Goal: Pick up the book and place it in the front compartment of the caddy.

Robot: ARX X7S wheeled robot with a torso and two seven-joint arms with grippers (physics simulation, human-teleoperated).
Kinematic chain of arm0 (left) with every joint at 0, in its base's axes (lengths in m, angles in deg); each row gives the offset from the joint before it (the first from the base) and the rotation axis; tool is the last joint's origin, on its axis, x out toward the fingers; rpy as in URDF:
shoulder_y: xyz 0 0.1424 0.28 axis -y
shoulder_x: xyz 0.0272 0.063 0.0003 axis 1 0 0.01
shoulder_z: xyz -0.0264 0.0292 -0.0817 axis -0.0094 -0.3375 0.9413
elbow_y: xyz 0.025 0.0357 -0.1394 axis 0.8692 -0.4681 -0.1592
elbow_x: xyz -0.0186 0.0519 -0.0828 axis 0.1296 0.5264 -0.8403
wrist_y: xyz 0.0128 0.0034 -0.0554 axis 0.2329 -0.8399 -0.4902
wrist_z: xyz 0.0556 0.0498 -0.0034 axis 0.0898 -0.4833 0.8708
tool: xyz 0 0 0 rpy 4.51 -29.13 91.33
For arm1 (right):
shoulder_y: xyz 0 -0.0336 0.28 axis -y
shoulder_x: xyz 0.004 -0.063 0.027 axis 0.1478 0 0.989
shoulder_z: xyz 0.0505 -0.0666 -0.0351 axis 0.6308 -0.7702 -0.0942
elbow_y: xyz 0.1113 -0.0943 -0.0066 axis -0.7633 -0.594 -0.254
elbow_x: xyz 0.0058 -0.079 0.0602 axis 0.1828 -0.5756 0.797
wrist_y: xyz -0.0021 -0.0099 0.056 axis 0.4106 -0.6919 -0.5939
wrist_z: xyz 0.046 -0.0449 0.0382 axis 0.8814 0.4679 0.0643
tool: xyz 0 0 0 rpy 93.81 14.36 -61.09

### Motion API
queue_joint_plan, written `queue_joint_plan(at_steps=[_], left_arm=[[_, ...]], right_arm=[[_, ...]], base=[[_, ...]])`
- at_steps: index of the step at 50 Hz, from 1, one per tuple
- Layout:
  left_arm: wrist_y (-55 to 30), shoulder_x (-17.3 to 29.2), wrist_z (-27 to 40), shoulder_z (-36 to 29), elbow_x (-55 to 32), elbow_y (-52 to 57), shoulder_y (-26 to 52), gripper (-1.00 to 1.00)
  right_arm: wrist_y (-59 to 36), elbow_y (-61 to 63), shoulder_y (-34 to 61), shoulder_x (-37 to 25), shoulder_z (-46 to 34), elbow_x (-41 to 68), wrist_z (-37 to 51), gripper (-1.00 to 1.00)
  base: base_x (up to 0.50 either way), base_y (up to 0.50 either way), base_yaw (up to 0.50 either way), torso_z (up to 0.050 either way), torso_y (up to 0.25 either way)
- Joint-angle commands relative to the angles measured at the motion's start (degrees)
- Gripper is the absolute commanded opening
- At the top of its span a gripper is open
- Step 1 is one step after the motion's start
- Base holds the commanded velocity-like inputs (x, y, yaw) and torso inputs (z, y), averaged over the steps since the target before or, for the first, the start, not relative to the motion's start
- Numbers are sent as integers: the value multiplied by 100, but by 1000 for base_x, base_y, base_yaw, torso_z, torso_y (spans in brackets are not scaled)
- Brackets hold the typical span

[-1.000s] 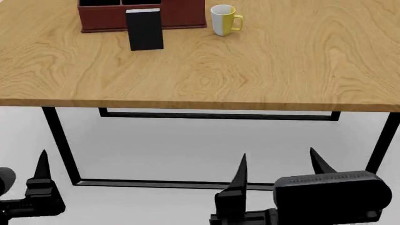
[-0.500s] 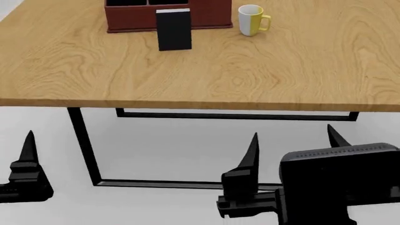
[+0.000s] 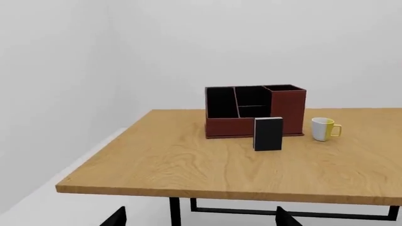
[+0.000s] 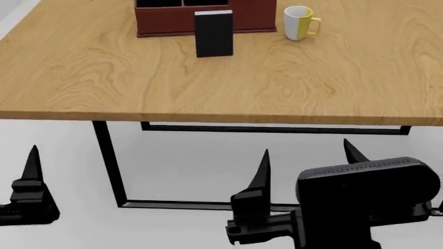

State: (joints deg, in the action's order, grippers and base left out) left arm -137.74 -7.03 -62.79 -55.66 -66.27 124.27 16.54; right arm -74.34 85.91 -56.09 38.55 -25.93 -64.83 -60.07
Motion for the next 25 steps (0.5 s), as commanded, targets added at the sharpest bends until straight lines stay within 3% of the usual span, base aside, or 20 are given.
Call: queue_joint_plan(at_steps=[1,25], left_arm=[[353,-57,-196,23,125,-196,-30,100],[249,-16,-105,71,0,-64,-19,100]], right_arm=[[54,-55,19,121,164,-13,-148,100],[61,9,9,80,206,119,-96,100]], base=[[500,0,0,0,0],[500,2,0,0,1]])
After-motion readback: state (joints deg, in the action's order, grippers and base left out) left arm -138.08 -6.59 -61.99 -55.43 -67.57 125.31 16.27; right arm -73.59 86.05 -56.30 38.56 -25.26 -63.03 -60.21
